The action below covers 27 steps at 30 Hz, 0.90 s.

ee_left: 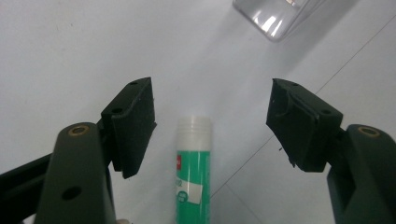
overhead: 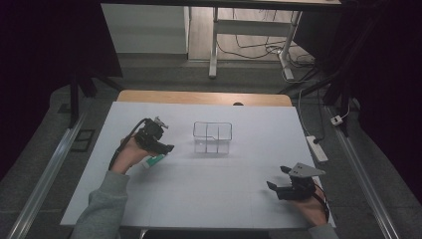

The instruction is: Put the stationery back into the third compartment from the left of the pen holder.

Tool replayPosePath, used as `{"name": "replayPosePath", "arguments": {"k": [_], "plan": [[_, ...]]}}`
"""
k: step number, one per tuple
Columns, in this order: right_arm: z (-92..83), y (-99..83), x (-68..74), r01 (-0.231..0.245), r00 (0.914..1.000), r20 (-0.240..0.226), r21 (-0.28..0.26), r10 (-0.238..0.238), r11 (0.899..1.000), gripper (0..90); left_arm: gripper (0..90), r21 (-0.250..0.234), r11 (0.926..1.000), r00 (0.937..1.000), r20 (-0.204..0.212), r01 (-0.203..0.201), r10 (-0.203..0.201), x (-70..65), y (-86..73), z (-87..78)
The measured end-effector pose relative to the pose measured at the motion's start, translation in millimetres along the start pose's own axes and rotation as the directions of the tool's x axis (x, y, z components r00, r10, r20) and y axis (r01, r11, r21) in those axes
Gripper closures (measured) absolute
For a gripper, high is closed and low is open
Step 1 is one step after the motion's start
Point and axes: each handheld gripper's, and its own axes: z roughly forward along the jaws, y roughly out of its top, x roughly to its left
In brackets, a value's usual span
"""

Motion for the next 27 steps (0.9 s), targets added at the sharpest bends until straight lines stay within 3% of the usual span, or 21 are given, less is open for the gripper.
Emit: {"name": "replayPosePath", "arguments": {"k": [5, 20, 27], "plan": [[0.3, -0.2, -0.2, -0.001, 1.0, -0.006, 0.0, 0.001, 1.0, 18.9, 29.6, 0.047, 0.9988, 0.9998, -0.013, 0.012, -0.011, 6.2, -2.8, 9.3], [1.0, -0.6, -0.2, -0.002, 1.0, -0.003, 0.004, 0.002, 1.0, 18.9, 26.8, 0.137, 0.9905, 0.9996, 0.025, 0.012, -0.015, 12.1, -7.3, 32.6], [1.5, -0.8, -0.4, -0.002, 1.0, -0.003, 0.006, 0.002, 1.0, 18.9, 34.5, 0.171, 0.9853, 0.9995, 0.03, -0.006, 0.001, 11.3, -6.9, 40.0]]}}
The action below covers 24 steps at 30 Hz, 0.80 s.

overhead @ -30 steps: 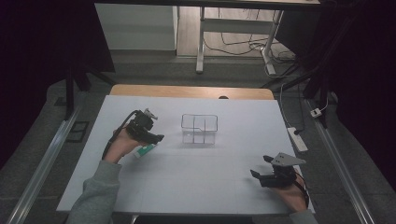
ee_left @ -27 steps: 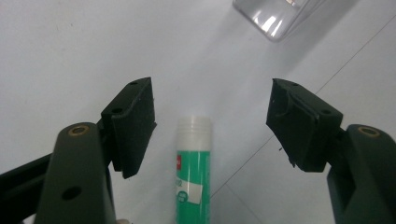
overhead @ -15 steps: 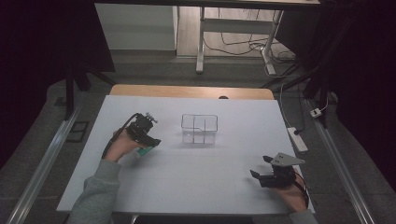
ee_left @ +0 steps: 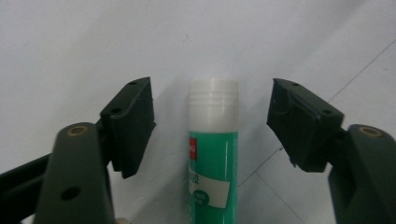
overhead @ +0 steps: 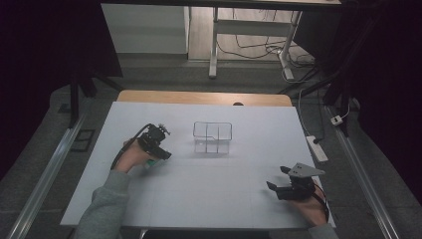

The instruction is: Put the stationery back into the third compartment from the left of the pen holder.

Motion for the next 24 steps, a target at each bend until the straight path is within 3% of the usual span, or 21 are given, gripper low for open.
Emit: {"name": "replayPosePath", "arguments": {"k": [12, 14, 19, 24], "plan": [[-0.1, -0.2, 0.1, 0.001, 1.0, 0.001, 0.002, -0.001, 1.0, 18.9, 55.5, 0.022, 0.9997, 0.9999, 0.013, -0.011, 0.01, 2.2, -1.3, 5.7], [-0.2, -0.2, 0.1, 0.001, 1.0, 0.002, 0.002, -0.001, 1.0, 18.9, 62.0, 0.017, 0.9998, 0.9995, 0.032, -0.008, 0.008, 3.4, -2.4, 6.3], [-0.3, -0.1, 0.1, 0.002, 1.0, 0.002, 0.001, -0.002, 1.0, 18.9, 64.1, 0.01, 0.9998, 0.9993, 0.033, -0.018, 0.017, 3.3, -3.2, 6.3], [-0.8, 0.1, 0.2, 0.005, 1.0, 0.004, 0.006, -0.005, 1.0, 18.9, 64.3, -0.017, 0.9995, 0.9996, 0.006, -0.027, 0.027, 2.5, -3.5, 1.5]]}}
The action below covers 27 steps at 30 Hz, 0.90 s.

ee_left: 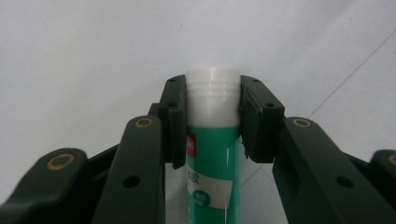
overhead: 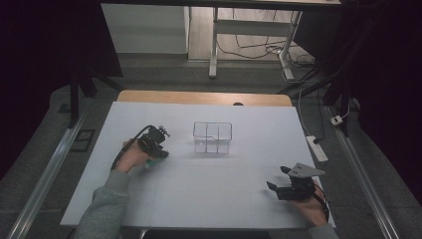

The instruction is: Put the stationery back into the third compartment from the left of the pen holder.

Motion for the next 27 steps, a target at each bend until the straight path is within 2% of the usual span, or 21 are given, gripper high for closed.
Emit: {"name": "replayPosePath", "arguments": {"k": [4, 8, 18, 25, 27], "plan": [[-0.6, 0.1, 0.2, -0.001, 1.0, 0.001, -0.003, 0.001, 1.0, 18.9, 64.3, -0.066, 0.9976, 0.9998, 0.001, 0.018, -0.018, 3.0, -1.8, -10.2], [-0.5, 0.1, 0.1, -0.002, 1.0, 0.006, -0.008, 0.002, 1.0, 19.0, 64.3, -0.141, 0.9889, 0.9989, 0.02, 0.046, -0.043, 5.5, -3.7, -20.2], [-0.9, 0.2, 0.0, -0.004, 1.0, 0.008, -0.01, 0.004, 1.0, 19.0, 64.3, -0.267, 0.9608, 0.997, 0.037, 0.075, -0.067, 6.1, -6.4, -37.7], [-1.1, 0.3, 0.3, -0.003, 1.0, 0.008, -0.01, 0.003, 1.0, 19.0, 64.2, -0.333, 0.94, 0.9964, 0.064, 0.074, -0.056, 4.1, -6.9, -48.3], [-1.2, 0.2, 0.2, -0.003, 1.0, 0.009, -0.01, 0.003, 1.0, 19.0, 64.3, -0.354, 0.9322, 0.9961, 0.071, 0.074, -0.053, 3.3, -7.0, -51.4]]}}
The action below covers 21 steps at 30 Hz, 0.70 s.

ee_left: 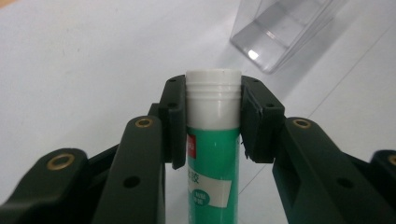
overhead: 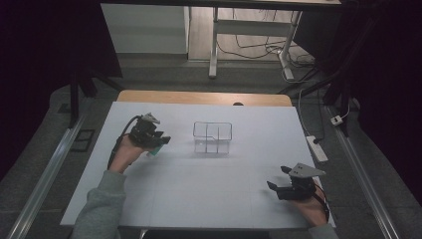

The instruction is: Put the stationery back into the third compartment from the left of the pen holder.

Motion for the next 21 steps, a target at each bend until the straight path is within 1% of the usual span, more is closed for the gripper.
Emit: {"name": "replayPosePath", "arguments": {"k": [2, 7, 10, 15, 21], "plan": [[0.0, 0.0, 0.0, 0.001, 1.0, 0.0, 0.0, -0.001, 1.0, 19.0, 64.2, -0.027, 0.9996, 0.9999, 0.014, 0.004, -0.004, -0.8, 0.7, -2.6], [-0.5, 0.1, -0.2, 0.0, 1.0, 0.0, 0.001, 0.0, 1.0, 19.0, 64.2, -0.081, 0.9966, 0.9995, 0.031, 0.011, -0.009, -3.0, 2.8, -7.9], [-0.6, 0.2, -0.2, 0.001, 1.0, 0.0, 0.002, -0.001, 1.0, 19.0, 64.2, -0.103, 0.9947, 0.9983, 0.058, 0.002, 0.004, -4.4, 3.3, -9.9], [-1.1, 0.3, -0.3, 0.0, 1.0, 0.005, 0.002, 0.0, 1.0, 19.0, 64.2, -0.13, 0.9916, 0.9981, 0.06, -0.005, 0.013, -6.9, 4.6, -12.4], [-1.2, 0.3, -0.3, -0.003, 1.0, 0.004, -0.004, 0.003, 1.0, 19.0, 64.2, -0.176, 0.9844, 0.9978, 0.065, -0.002, 0.013, -10.9, 7.0, -16.9]]}}
